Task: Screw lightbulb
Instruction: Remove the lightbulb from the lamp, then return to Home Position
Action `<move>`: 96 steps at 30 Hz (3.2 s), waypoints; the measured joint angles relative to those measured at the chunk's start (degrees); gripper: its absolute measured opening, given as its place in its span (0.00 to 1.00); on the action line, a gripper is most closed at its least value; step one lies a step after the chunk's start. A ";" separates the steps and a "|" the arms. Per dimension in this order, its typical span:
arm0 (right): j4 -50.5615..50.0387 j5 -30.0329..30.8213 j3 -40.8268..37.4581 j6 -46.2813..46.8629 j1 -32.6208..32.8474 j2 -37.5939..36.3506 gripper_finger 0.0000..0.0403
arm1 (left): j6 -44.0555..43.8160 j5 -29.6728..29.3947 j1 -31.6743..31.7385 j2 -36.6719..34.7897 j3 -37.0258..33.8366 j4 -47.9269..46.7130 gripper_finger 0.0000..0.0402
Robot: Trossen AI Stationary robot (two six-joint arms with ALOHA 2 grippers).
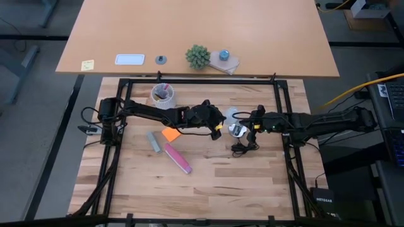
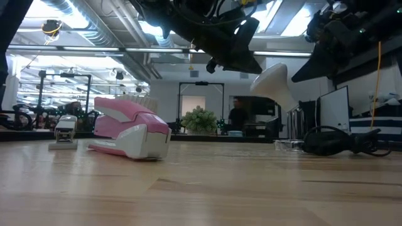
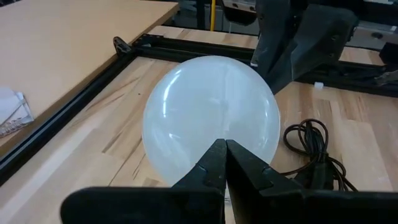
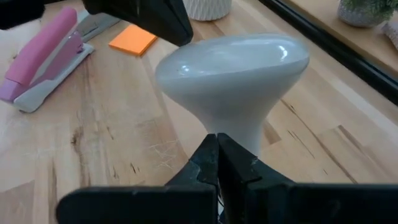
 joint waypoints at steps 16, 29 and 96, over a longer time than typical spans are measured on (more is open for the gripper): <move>-0.73 4.23 0.00 0.84 0.04 3.96 0.01 | -0.66 -0.27 0.05 -0.11 0.03 -0.49 0.00; -0.82 5.25 0.00 -0.26 0.04 2.23 0.01 | -1.11 -0.27 0.09 -0.13 0.09 -3.71 0.00; -23.74 -18.22 28.53 -5.73 0.03 -12.19 0.01 | 12.01 0.16 -0.26 -44.55 0.09 -21.37 0.23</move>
